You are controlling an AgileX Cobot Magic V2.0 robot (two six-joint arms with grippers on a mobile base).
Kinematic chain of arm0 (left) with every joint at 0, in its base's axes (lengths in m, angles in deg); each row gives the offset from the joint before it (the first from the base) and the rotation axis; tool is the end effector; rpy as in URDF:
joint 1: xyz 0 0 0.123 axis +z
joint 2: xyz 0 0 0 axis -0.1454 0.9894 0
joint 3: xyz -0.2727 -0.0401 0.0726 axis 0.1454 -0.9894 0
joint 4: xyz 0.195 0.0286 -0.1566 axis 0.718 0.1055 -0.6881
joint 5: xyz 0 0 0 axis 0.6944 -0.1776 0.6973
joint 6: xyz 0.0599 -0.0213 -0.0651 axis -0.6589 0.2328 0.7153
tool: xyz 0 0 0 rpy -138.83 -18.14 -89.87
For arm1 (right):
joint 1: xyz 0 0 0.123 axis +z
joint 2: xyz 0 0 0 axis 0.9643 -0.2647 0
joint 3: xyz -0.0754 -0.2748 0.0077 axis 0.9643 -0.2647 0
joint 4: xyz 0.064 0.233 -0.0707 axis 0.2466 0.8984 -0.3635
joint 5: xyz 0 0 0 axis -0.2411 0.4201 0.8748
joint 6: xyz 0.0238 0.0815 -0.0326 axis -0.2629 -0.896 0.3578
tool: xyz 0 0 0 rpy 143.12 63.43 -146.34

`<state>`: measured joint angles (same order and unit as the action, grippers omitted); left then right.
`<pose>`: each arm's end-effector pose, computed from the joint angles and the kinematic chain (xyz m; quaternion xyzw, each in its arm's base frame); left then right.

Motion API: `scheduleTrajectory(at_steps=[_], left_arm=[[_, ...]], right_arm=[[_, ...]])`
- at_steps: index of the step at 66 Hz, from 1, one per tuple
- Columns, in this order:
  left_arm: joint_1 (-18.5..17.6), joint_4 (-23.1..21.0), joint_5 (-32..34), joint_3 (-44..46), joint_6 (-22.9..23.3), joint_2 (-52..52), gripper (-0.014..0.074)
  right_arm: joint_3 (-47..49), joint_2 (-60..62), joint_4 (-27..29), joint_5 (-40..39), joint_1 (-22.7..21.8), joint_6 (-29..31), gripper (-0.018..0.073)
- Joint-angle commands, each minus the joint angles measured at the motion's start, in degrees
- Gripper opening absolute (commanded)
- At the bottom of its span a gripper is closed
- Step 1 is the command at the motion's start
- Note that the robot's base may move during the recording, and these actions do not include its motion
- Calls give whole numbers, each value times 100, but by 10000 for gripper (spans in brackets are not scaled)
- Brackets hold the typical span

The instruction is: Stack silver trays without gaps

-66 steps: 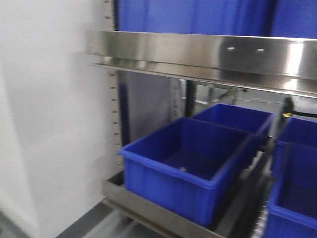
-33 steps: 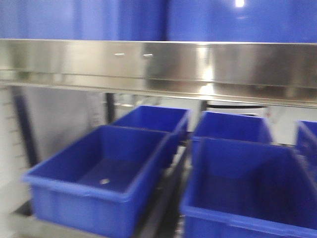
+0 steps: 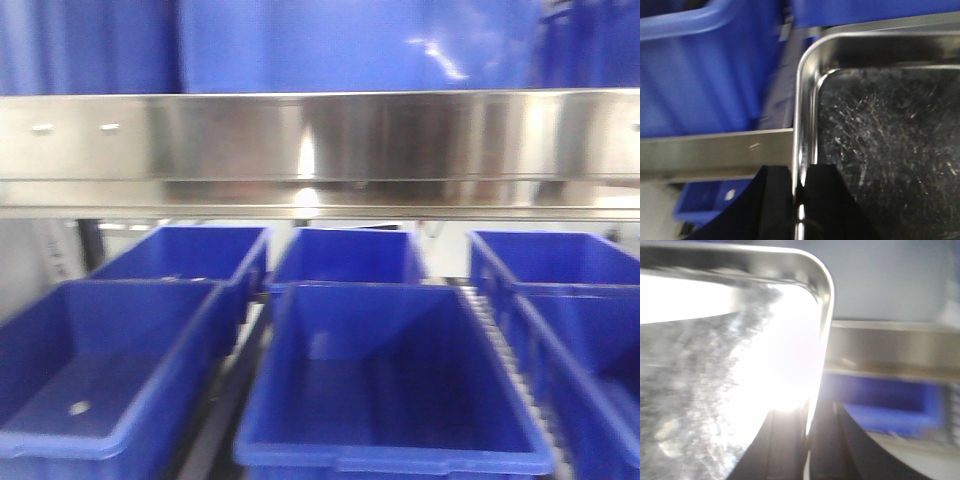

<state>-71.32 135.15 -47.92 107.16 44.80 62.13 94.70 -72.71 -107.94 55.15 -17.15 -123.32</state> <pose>0.1661 -0.1631 0.3897 0.0573 0.8452 0.0483 0.5291 0.1604 0.1670 0.3648 0.0037 0.9032 0.1301 0.4091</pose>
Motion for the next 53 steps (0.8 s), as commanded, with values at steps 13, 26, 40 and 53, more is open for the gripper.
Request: scheduleTrajectory(at_steps=[13, 26, 40, 53], left_arm=[[-96, -41, 612, 36, 15, 19, -16], [-96, -41, 625, 36, 15, 19, -16], [-96, -25, 624, 36, 15, 19, -16], [-96, -25, 624, 36, 15, 19, -16]], right_arm=[[64, -20, -130, -4122, 102, 43, -15], [64, -20, -130, -4450, 102, 43, -15], [64, -20, -130, -4614, 102, 43, -15], [64, -20, -130, -4614, 102, 43, -15]])
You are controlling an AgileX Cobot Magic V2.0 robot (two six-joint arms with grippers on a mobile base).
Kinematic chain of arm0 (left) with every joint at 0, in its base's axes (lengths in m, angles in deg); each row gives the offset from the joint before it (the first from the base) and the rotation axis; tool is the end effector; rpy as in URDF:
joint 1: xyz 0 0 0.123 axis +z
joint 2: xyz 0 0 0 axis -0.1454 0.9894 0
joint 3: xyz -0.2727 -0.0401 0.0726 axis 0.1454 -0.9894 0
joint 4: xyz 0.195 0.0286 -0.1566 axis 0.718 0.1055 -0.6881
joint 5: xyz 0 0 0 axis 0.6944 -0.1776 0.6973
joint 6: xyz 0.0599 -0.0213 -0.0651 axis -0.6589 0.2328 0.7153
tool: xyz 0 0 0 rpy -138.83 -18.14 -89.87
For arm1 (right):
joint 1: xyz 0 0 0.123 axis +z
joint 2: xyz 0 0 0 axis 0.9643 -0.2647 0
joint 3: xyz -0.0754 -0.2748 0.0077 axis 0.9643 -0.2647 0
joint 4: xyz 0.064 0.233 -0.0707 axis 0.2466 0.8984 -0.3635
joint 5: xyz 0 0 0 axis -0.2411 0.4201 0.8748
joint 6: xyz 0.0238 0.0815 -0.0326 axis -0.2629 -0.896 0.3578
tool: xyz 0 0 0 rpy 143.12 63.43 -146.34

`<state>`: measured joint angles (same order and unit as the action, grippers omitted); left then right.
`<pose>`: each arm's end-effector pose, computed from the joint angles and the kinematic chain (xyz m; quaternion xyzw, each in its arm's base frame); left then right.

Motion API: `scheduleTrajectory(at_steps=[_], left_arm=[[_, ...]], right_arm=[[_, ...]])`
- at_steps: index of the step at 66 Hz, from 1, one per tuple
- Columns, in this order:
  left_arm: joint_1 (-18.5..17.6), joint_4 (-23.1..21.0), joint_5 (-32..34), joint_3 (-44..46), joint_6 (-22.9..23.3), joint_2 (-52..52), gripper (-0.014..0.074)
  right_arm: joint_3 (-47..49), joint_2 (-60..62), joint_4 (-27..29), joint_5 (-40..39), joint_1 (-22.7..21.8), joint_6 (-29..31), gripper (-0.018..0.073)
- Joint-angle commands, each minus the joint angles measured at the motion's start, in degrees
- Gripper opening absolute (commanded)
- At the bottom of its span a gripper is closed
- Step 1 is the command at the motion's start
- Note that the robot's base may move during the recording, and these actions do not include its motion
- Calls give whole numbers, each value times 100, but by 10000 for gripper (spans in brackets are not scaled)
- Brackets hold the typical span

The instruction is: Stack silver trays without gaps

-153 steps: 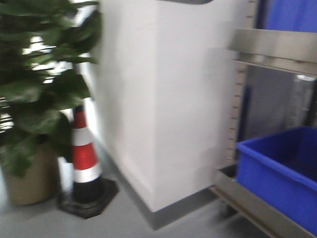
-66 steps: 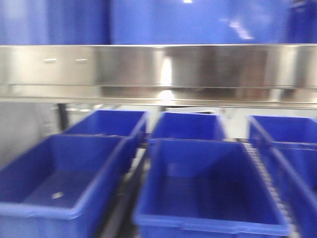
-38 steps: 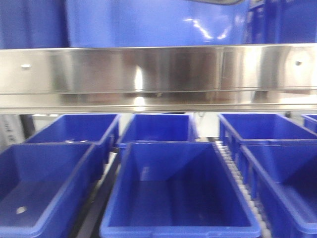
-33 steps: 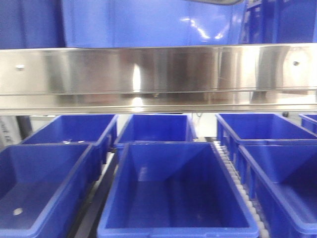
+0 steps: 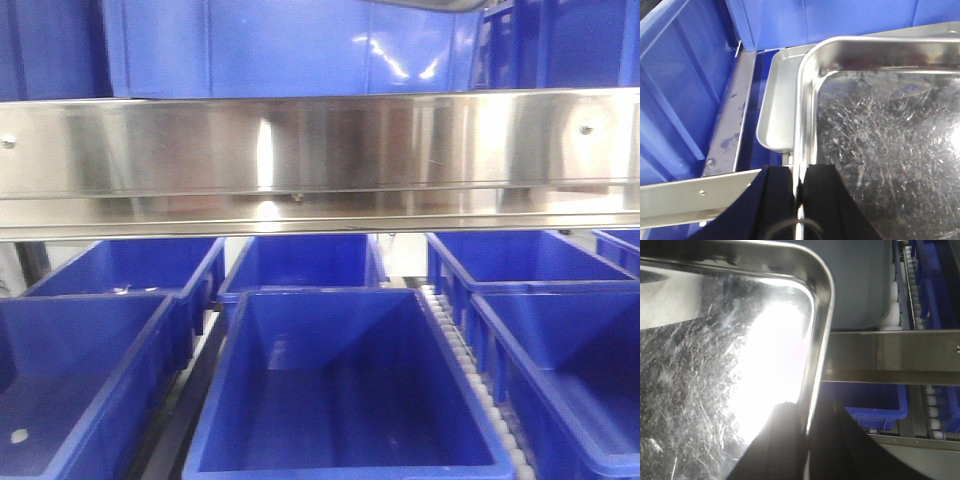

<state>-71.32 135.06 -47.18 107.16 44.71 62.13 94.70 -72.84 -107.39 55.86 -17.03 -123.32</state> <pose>0.1662 -0.1643 0.3899 0.0611 0.8445 0.0432 0.5302 0.1597 0.1671 0.3633 0.0060 0.9064 0.1267 0.4029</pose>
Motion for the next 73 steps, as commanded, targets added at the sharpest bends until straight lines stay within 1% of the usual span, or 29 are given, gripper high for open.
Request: scheduleTrajectory(at_steps=[1, 73], left_arm=[[-96, -16, 550, 36, 25, 19, -16], [-96, -16, 550, 36, 25, 19, -16]], right_arm=[[64, -7, -185, -4685, 89, 43, -15], [64, -7, -185, -4685, 89, 43, -15]])
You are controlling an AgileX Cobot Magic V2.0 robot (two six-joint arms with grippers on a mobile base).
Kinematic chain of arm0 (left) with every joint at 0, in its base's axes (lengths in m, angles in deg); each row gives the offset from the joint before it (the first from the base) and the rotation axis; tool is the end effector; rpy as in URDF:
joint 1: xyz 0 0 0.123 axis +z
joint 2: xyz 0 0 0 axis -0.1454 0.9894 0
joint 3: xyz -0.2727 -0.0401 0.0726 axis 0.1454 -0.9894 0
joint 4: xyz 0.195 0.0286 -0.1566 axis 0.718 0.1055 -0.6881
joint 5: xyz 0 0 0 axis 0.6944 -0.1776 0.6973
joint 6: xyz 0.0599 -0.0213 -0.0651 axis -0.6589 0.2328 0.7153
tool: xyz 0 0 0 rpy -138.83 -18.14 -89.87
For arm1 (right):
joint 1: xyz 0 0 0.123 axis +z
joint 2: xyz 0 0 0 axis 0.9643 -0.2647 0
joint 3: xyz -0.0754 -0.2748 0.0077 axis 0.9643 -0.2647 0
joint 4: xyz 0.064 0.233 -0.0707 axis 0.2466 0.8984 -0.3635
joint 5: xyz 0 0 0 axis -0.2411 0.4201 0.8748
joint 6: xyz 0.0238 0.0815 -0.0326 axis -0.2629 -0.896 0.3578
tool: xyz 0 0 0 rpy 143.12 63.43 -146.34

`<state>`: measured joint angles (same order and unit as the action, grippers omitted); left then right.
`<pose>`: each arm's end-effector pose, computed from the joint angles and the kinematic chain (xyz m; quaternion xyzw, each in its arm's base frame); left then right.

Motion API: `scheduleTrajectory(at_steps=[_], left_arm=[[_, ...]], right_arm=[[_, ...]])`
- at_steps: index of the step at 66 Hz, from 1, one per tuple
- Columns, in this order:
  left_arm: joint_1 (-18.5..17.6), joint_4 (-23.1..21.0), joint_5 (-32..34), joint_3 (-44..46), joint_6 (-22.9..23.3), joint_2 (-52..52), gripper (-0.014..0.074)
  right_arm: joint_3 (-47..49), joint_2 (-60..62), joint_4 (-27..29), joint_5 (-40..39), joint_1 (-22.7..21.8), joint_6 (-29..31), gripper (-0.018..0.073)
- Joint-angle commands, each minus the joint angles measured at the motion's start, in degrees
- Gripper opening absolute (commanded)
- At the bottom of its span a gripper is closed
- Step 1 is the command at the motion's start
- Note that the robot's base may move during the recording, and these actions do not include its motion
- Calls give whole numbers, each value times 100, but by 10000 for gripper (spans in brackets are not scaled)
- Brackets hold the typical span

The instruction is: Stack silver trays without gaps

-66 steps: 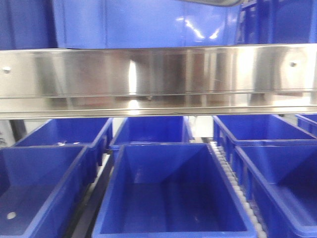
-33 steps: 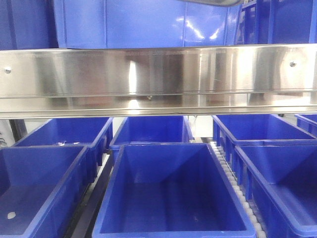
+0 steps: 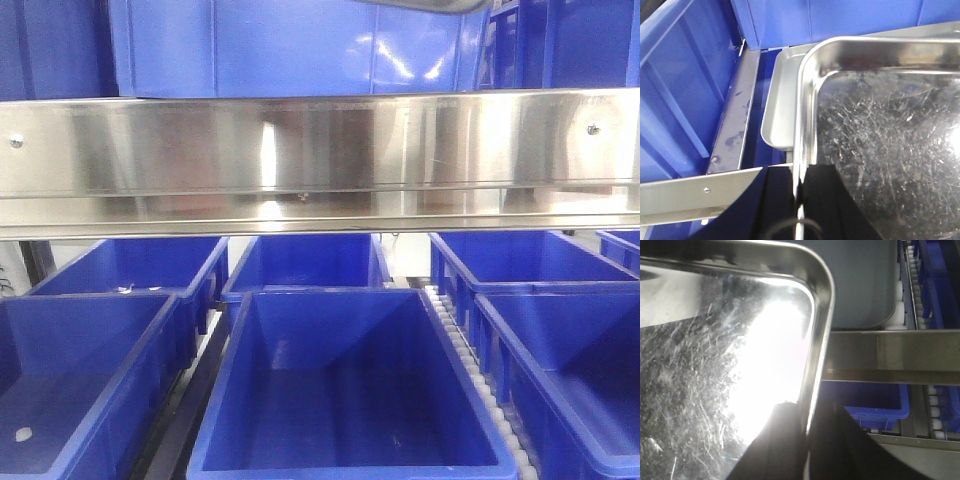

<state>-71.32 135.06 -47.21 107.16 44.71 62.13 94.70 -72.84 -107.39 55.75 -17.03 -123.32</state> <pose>0.1662 -0.1643 0.3899 0.0610 0.8446 0.0434 0.5302 0.1597 0.1673 0.3634 0.0057 0.9062 0.1275 0.4031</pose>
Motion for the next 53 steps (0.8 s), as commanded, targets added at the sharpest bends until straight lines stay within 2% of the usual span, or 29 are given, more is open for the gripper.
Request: scheduleTrajectory(at_steps=[1, 9, 26, 53], left_arm=[[-96, -16, 553, 36, 25, 19, -16], [-96, -16, 553, 36, 25, 19, -16], [-96, -18, 588, 36, 25, 19, -16], [-96, -29, 971, 36, 25, 19, -16]], right_arm=[[64, -7, -185, -4674, 89, 43, -15], [64, -7, -185, -4531, 89, 55, -15], [64, -7, -185, -2539, 89, 55, -15], [64, -7, -185, -728, 89, 55, -15]])
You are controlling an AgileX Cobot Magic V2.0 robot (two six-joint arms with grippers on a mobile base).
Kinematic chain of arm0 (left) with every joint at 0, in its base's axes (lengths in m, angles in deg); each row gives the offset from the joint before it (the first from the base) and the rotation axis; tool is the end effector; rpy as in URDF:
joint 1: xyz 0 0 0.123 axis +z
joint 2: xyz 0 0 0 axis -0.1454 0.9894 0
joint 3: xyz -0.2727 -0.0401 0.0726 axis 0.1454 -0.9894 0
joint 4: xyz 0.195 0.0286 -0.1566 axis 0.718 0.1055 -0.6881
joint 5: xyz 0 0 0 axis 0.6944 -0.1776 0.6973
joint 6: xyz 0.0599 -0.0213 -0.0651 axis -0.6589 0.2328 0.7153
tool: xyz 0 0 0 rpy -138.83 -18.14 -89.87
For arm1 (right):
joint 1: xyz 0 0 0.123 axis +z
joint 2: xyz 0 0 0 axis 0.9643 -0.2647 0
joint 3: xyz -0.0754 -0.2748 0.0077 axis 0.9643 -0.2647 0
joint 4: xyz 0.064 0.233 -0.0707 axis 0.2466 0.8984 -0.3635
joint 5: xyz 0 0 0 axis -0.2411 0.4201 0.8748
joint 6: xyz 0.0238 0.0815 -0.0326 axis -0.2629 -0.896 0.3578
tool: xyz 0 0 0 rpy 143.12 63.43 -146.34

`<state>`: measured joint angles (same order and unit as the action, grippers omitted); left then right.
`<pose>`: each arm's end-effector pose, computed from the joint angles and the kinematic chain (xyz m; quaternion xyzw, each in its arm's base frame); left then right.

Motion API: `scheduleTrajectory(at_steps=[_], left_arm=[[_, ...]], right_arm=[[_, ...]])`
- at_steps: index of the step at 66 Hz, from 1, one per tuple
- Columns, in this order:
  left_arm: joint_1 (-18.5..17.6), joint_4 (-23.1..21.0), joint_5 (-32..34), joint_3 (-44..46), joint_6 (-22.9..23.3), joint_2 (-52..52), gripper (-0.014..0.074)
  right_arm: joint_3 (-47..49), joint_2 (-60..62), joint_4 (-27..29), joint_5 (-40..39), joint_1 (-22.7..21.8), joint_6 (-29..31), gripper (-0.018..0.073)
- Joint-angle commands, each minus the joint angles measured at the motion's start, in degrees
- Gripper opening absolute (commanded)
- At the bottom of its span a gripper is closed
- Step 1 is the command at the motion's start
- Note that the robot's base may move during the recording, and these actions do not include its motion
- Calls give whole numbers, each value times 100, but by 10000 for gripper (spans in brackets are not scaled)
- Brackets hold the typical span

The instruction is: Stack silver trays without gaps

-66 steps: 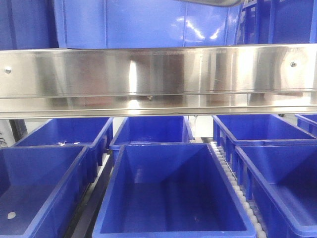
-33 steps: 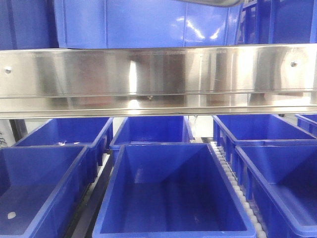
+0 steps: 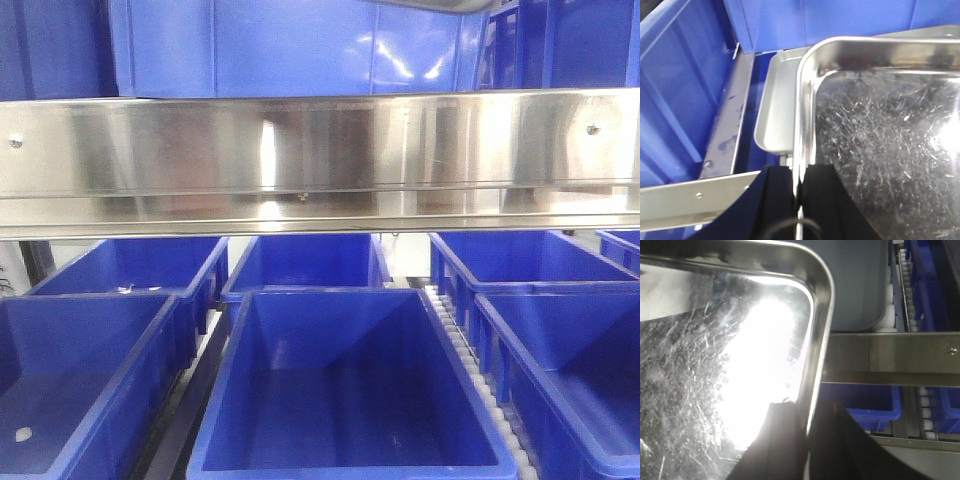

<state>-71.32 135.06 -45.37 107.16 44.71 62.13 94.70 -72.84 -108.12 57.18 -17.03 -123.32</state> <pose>0.1665 -0.1671 0.3905 0.0691 0.8419 0.0305 0.5344 0.1601 0.1649 0.3630 0.0080 0.9075 0.1138 0.4042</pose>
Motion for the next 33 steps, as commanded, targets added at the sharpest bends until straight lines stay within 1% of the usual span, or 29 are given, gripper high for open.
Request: scheduleTrajectory(at_steps=[1, 12, 17, 25, 29, 33], left_arm=[[-96, -29, 786, 36, 25, 19, -16], [-96, -112, 783, 36, 25, 19, -16], [-96, -226, 801, 36, 25, 19, -16], [-43, -562, 1000, 36, 25, 19, -16], [66, -768, 1151, 48, 25, 19, -16], [287, -1100, 1384, 76, 25, 19, -16]], right_arm=[[64, -7, -113, -811, 89, 55, -15], [64, -7, -113, -385, 89, 55, -15], [64, -7, -113, -461, 89, 55, -15], [77, -7, -113, -827, 77, 55, -15], [153, -62, -85, -773, 39, 55, -15], [318, -147, -31, -615, -62, 78, -15]])
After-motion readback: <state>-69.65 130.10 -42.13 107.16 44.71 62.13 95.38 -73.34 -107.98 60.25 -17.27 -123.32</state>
